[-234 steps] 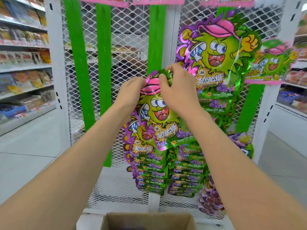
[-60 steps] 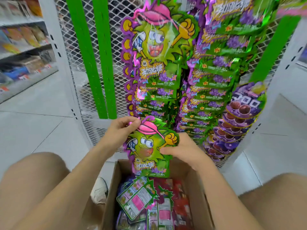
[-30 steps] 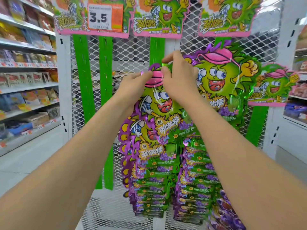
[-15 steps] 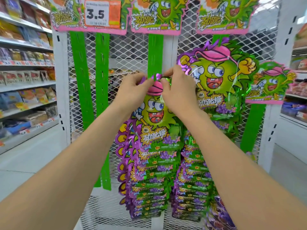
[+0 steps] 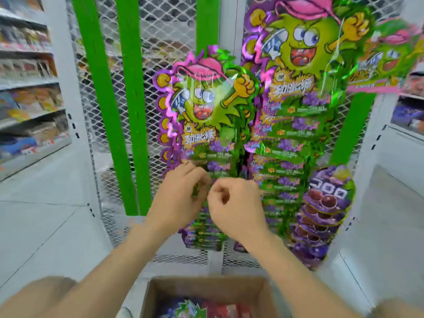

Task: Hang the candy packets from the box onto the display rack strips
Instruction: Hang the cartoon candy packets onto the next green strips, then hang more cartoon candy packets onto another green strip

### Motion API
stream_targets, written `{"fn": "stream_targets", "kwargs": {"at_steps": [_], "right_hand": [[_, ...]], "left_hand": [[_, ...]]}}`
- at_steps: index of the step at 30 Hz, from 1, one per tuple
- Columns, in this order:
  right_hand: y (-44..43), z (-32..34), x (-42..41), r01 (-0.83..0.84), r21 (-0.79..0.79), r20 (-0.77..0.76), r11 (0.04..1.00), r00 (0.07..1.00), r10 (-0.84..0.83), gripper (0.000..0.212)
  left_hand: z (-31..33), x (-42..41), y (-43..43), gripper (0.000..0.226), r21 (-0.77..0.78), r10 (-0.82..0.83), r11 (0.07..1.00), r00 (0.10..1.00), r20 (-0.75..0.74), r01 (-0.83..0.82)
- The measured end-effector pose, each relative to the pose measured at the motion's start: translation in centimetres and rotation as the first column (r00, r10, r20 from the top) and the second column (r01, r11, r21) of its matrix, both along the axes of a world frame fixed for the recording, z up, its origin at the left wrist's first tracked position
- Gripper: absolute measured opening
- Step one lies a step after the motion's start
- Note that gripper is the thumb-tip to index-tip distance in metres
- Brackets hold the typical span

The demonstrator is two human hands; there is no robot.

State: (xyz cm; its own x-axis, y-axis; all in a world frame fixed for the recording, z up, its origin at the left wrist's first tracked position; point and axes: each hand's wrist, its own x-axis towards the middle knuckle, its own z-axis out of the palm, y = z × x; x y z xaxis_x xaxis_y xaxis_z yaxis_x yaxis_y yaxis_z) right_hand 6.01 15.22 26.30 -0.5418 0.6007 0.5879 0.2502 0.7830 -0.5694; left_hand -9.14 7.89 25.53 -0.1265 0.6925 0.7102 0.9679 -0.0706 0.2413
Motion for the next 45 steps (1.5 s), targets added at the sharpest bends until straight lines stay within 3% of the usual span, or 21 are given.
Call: {"fn": "stream_targets", "kwargs": {"at_steps": [3, 6, 8, 11, 14, 16, 18, 19, 20, 24, 25, 28, 30, 32, 34, 35, 36, 39, 42, 45], "right_hand": [[0.8, -11.4, 1.2, 0.011, -0.331, 0.405, 0.944, 0.905, 0.131, 0.022], [1.6, -21.5, 2.5, 0.095, -0.470, 0.703, 0.878, 0.642, 0.306, 0.021], [1.1, -27.0, 3.2, 0.182, -0.494, 0.781, 0.850, 0.522, 0.342, 0.021], [-1.0, -32.7, 4.3, 0.322, -0.481, 0.821, 0.815, 0.492, 0.290, 0.012], [-4.1, -37.9, 4.1, 0.478, -0.503, 0.835, 0.720, 0.483, 0.263, 0.022], [-6.4, -41.9, 3.1, 0.555, -0.539, 0.818, 0.634, 0.526, 0.235, 0.043], [-8.2, -46.0, 2.0, 0.608, -0.524, 0.817, 0.597, 0.555, 0.153, 0.112], [-8.9, -45.9, 1.5, 0.638, -0.501, 0.826, 0.585, 0.554, 0.103, 0.130], [-9.1, -45.1, 1.2, 0.667, -0.498, 0.820, 0.554, 0.570, 0.051, 0.128], [-7.0, -42.2, 0.2, 0.585, -0.720, 0.618, 0.372, 0.785, -0.040, 0.035], [-6.2, -41.6, 0.3, 0.550, -0.758, 0.555, 0.351, 0.826, -0.096, 0.025], [-4.7, -37.8, 0.3, 0.488, -0.759, 0.454, 0.432, 0.871, -0.188, 0.041], [-4.3, -34.4, 0.1, 0.375, -0.731, 0.335, 0.571, 0.925, -0.178, 0.039], [-4.5, -30.9, 0.0, 0.224, -0.640, 0.237, 0.735, 0.967, -0.089, 0.035], [-5.4, -27.7, -0.2, 0.094, -0.519, 0.223, 0.850, 0.974, 0.028, 0.033], [-6.1, -26.2, -0.4, 0.053, -0.458, 0.238, 0.887, 0.969, 0.064, 0.032], [-6.7, -25.0, -0.4, 0.025, -0.383, 0.252, 0.923, 0.965, 0.078, 0.029], [-8.0, -22.3, 0.5, -0.067, -0.216, 0.281, 0.974, 0.951, 0.128, 0.025], [-7.7, -20.1, 1.6, -0.111, -0.218, 0.244, 0.970, 0.956, 0.164, 0.044], [-6.2, -18.3, 1.9, 0.034, -0.272, 0.045, 0.962, 0.999, -0.022, 0.028]], "left_hand": [[-8.4, 0.5, -1.7, 0.016, -0.436, -0.028, 0.891, 0.975, 0.220, 0.124], [-15.3, 0.6, -3.3, 0.017, -0.718, -0.006, 0.659, 0.957, 0.290, 0.222], [-18.8, 0.4, -4.1, 0.013, -0.825, 0.039, 0.539, 0.974, 0.224, 0.168], [-22.0, 0.5, -5.3, 0.023, -0.940, 0.082, 0.335, 0.992, 0.098, 0.065], [-24.9, 0.0, -6.1, 0.024, -0.979, 0.113, 0.199, 0.991, 0.077, 0.054], [-26.8, -0.6, -6.6, 0.028, -0.986, 0.152, 0.154, 0.984, 0.090, 0.067], [-27.8, -1.0, -6.7, 0.034, -0.991, 0.180, 0.111, 0.980, 0.089, 0.069], [-28.3, -1.1, -6.7, 0.035, -0.993, 0.191, 0.094, 0.977, 0.091, 0.074], [-28.7, -1.2, -6.7, 0.036, -0.994, 0.197, 0.080, 0.976, 0.094, 0.079], [-28.9, -1.8, -6.4, 0.037, -0.992, 0.238, 0.086, 0.965, 0.112, 0.094], [-28.6, -1.7, -6.2, 0.038, -0.989, 0.251, 0.102, 0.959, 0.132, 0.109], [-27.2, -0.9, -5.6, 0.037, -0.947, 0.359, 0.259, 0.891, 0.278, 0.191], [-25.9, -0.2, -5.0, 0.038, -0.858, 0.474, 0.456, 0.751, 0.459, 0.236], [-23.9, 0.5, -4.4, 0.047, -0.736, 0.564, 0.630, 0.505, 0.653, 0.247], [-21.5, 1.0, -3.9, 0.056, -0.625, 0.592, 0.730, 0.202, 0.780, 0.276], [-20.6, 1.0, -3.8, 0.056, -0.597, 0.586, 0.750, 0.131, 0.800, 0.285], [-19.5, 1.1, -3.8, 0.049, -0.566, 0.559, 0.771, 0.115, 0.821, 0.292], [-17.0, 0.8, -4.4, 0.010, -0.533, 0.490, 0.819, 0.224, 0.842, 0.214], [-14.9, -0.3, -5.3, 0.011, -0.541, 0.458, 0.831, 0.390, 0.798, 0.129], [-12.5, -0.5, -6.3, 0.012, -0.530, 0.417, 0.833, 0.452, 0.788, 0.156]]}}
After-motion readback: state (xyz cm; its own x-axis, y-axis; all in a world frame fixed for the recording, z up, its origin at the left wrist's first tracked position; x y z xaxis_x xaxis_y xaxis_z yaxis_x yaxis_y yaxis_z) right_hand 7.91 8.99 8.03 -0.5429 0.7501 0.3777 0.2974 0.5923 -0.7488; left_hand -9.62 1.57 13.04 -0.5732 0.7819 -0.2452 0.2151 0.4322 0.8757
